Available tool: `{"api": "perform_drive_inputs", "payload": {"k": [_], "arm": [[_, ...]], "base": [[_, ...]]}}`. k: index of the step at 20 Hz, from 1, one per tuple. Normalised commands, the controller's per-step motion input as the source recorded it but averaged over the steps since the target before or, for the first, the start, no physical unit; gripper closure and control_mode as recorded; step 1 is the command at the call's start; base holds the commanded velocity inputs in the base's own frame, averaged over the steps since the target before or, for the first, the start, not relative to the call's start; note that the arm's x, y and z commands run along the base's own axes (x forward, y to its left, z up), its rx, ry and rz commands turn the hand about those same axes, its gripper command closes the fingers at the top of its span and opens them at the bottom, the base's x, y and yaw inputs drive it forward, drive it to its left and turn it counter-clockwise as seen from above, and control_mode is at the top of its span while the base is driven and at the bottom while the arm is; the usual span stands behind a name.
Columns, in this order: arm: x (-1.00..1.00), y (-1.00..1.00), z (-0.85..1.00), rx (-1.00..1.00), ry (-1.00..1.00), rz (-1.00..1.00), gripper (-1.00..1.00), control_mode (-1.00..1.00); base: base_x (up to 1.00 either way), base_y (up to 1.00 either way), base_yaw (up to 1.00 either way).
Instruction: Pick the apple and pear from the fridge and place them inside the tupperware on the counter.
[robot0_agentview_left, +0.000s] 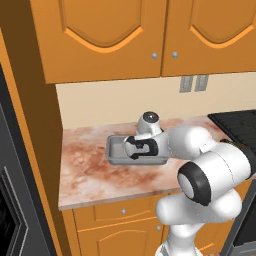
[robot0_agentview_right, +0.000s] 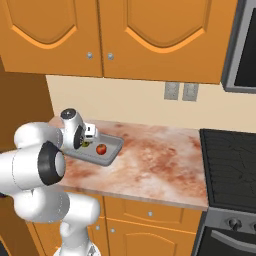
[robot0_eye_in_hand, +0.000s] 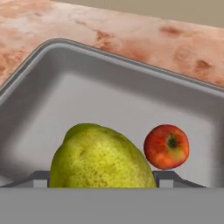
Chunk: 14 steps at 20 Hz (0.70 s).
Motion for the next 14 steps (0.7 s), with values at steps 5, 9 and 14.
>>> {"api": "perform_drive_inputs", "payload": {"k": [5,9,14], "arm": [[0.37,0.24,-0.33,0.0,0.01,0.0,1.0,-1.0],[0.38,0.07,-0.21,0.0,0.0,0.0,1.0,-1.0],[0.38,0.0,-0.2,0.0,0.0,0.0,-1.0,-1.0]], "base": [[0.0,0.0,0.0],[0.0,0.0,0.0],[0.0,0.0,0.0]]}}
